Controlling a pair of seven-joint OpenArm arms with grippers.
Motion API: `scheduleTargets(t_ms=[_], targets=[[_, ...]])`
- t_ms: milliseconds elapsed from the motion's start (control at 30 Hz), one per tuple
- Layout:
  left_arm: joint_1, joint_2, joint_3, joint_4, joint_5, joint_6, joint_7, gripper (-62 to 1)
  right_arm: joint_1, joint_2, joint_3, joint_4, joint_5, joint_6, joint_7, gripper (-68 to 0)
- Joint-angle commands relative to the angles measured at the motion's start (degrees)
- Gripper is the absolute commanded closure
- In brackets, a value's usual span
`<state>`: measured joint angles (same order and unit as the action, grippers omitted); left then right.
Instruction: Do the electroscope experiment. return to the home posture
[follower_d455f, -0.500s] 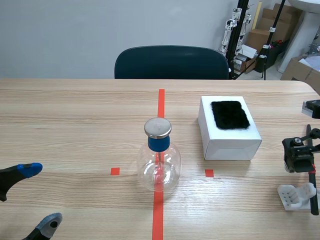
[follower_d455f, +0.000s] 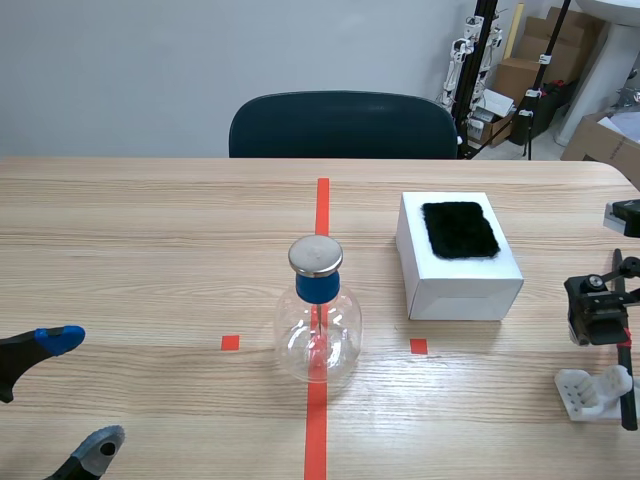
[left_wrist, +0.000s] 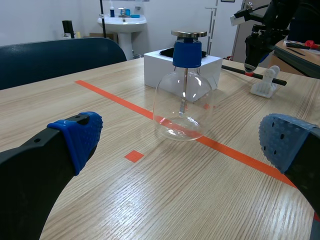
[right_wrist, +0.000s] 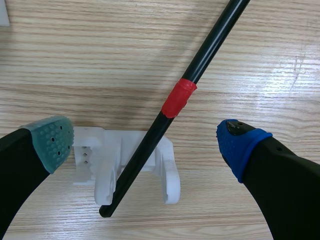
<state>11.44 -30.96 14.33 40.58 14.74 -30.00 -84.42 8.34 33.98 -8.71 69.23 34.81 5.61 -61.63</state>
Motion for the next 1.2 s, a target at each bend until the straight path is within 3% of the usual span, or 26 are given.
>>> scheduleTargets(t_ms=[0, 400, 567, 667, 800, 900, 1000, 1167], targets=[[0.0, -0.7, -0.4, 0.3, -0.5, 0.3, -0.7, -62.3, 0.6, 1.1, 0.4, 0.9, 0.2, 0.0, 0.0, -58.2], [0.9, -1.9, -0.5, 1.6, -1.4, 0.2, -1.0, -62.3, 0.5, 1.1, 0.4, 0.9, 0.3, 0.0, 0.1, -58.2], [8.8, -7.6, -3.4, 7.5, -11.3, 0.2, 1.2, -62.3, 0.0, 1.1, 0.4, 1.0, 0.4, 0.1, 0.3, -58.2], [15.1, -11.0, -7.6, 11.3, -16.7, 0.3, 4.7, -62.3, -1.0, 1.1, 0.6, 1.2, 0.3, 0.5, 0.7, -58.2], [23.8, -13.7, -14.6, 15.8, -20.9, 0.3, 8.0, -62.3, -3.3, 2.1, 2.2, 3.2, 0.4, 0.5, 4.2, -58.2], [30.4, -13.7, -20.2, 18.8, -21.4, 2.9, 8.9, -62.3, -6.0, 3.2, 4.9, 6.8, 0.4, 0.5, 7.6, -58.2], [36.8, -12.9, -25.3, 23.1, -21.5, 5.9, 11.4, -62.3, -9.6, 3.9, 8.2, 12.0, 0.4, 3.0, 10.0, -58.2], [45.0, -6.6, -34.8, 32.3, -21.6, 6.8, 17.9, -62.3, -18.6, 3.9, 15.7, 22.3, 0.4, 5.4, 17.0, -58.2]])
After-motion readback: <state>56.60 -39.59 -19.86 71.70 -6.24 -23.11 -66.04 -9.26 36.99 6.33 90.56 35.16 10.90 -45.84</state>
